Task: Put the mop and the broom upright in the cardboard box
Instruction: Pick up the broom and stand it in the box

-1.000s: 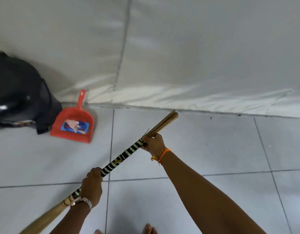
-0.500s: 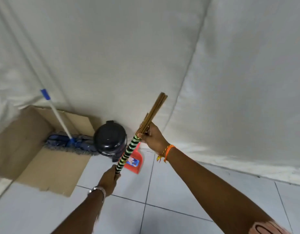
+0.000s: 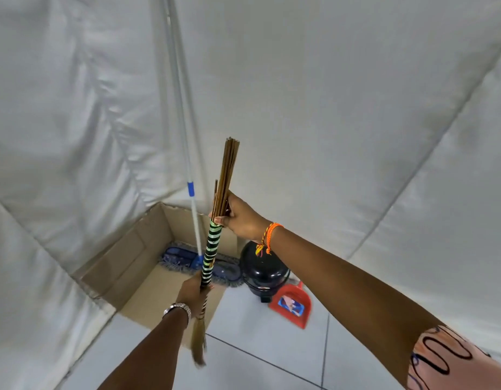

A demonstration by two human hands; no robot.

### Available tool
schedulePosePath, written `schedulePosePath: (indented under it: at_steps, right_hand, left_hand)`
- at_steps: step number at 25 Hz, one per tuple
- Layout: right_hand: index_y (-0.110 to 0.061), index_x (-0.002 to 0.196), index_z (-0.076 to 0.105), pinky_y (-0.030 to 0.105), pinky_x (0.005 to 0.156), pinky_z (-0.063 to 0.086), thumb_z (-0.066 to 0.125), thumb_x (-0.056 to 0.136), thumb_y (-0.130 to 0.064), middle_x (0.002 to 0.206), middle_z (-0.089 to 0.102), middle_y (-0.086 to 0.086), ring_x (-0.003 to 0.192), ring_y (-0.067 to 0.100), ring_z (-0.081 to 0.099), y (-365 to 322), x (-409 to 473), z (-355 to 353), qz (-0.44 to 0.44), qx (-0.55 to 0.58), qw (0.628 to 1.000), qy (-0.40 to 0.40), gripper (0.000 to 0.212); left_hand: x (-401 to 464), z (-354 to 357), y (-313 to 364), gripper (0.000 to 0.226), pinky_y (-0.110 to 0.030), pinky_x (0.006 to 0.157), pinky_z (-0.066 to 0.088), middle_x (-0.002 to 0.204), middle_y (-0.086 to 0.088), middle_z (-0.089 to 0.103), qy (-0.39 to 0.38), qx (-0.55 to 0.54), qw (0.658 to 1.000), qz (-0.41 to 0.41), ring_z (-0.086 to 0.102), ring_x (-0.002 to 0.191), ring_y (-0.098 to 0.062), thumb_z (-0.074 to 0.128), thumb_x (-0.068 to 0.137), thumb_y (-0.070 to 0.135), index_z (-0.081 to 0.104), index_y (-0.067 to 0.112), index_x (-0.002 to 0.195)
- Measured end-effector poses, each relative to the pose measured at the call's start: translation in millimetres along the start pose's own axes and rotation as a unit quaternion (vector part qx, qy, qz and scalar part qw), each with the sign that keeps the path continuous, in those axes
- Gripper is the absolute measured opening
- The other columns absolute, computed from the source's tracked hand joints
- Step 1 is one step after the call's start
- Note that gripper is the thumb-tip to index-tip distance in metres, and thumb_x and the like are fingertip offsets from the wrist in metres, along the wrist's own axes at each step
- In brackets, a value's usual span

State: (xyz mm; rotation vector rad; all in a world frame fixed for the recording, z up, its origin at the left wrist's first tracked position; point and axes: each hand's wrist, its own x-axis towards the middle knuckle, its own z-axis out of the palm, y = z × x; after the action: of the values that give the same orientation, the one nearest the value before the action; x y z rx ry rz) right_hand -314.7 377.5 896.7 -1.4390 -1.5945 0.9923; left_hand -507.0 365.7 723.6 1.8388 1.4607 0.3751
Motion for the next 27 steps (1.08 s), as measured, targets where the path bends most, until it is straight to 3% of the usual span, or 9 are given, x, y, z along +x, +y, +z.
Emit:
schedulePosePath:
  at_steps: [2, 7, 10, 14, 20, 24, 27]
  right_hand:
    - [-0.019, 0.123, 0.041, 0.043, 0.099, 0.05, 0.057, 0.089, -0.001, 0.098, 0.062, 0.0, 0.1, 0.02, 0.063, -15, 21, 26, -0.012, -0.003, 1.0, -0.015, 0.042]
    - [-0.017, 0.133, 0.038, 0.046, 0.102, 0.048, 0.06, 0.088, -0.003, 0.109, 0.061, 0.013, 0.109, 0.029, 0.06, -24, 82, 75, 0.008, 0.021, 1.0, 0.007, 0.052]
    - [-0.013, 0.124, 0.045, 0.05, 0.098, 0.049, 0.063, 0.088, -0.013, 0.103, 0.063, 0.009, 0.104, 0.03, 0.062, -20, 123, 93, 0.01, 0.019, 0.999, 0.031, 0.04]
    - [-0.011, 0.115, 0.047, 0.049, 0.092, 0.053, 0.063, 0.089, -0.018, 0.105, 0.066, 0.013, 0.098, 0.027, 0.065, -12, 196, 111, -0.001, -0.007, 0.998, 0.059, 0.031]
    - [-0.011, 0.111, 0.059, 0.046, 0.09, 0.055, 0.07, 0.083, -0.023, 0.105, 0.071, 0.009, 0.095, 0.024, 0.068, -15, 320, 128, -0.015, -0.007, 0.996, 0.082, 0.032]
    - [-0.01, 0.109, 0.06, 0.04, 0.09, 0.056, 0.071, 0.083, -0.022, 0.104, 0.072, 0.009, 0.095, 0.021, 0.068, -6, 393, 143, 0.008, -0.004, 0.997, 0.075, 0.031]
    - [-0.012, 0.106, 0.061, 0.031, 0.083, 0.057, 0.07, 0.084, -0.026, 0.1, 0.072, 0.007, 0.091, 0.019, 0.068, 13, 440, 153, 0.027, -0.014, 0.996, 0.082, 0.028]
  left_hand:
    - [11, -26, -19, 0.019, -0.028, 0.073, 0.037, 0.088, -0.004, 0.064, 0.007, 0.004, 1.0, 0.001, 0.06, 0.086, -0.027, 0.065, 0.086, 0.015, 0.06, 0.011, 0.104]
    - [53, -74, -62, 0.023, -0.028, 0.076, 0.037, 0.098, -0.013, 0.068, 0.011, -0.002, 1.0, -0.013, 0.062, 0.094, -0.032, 0.059, 0.089, 0.011, 0.059, 0.004, 0.112]
    - [82, -90, -80, 0.027, -0.031, 0.08, 0.04, 0.1, -0.01, 0.066, -0.001, -0.016, 1.0, -0.023, 0.061, 0.096, -0.031, 0.056, 0.091, 0.008, 0.054, 0.007, 0.118]
    - [153, -116, -112, 0.024, -0.044, 0.086, 0.05, 0.095, -0.008, 0.066, -0.013, -0.032, 0.999, -0.027, 0.062, 0.09, -0.03, 0.054, 0.091, 0.011, 0.049, 0.015, 0.115]
    - [261, -180, -125, 0.029, -0.03, 0.078, 0.04, 0.095, -0.004, 0.065, 0.027, -0.084, 0.995, -0.034, 0.059, 0.089, -0.023, 0.064, 0.086, 0.012, 0.059, 0.014, 0.114]
    - [332, -209, -154, 0.034, -0.036, 0.085, 0.049, 0.1, -0.004, 0.07, 0.011, -0.088, 0.995, -0.044, 0.063, 0.092, -0.023, 0.066, 0.085, 0.018, 0.059, 0.017, 0.118]
    - [386, -215, -178, 0.025, -0.035, 0.079, 0.05, 0.094, -0.002, 0.069, -0.004, -0.069, 0.997, -0.044, 0.064, 0.087, -0.023, 0.064, 0.086, 0.017, 0.053, 0.019, 0.109]
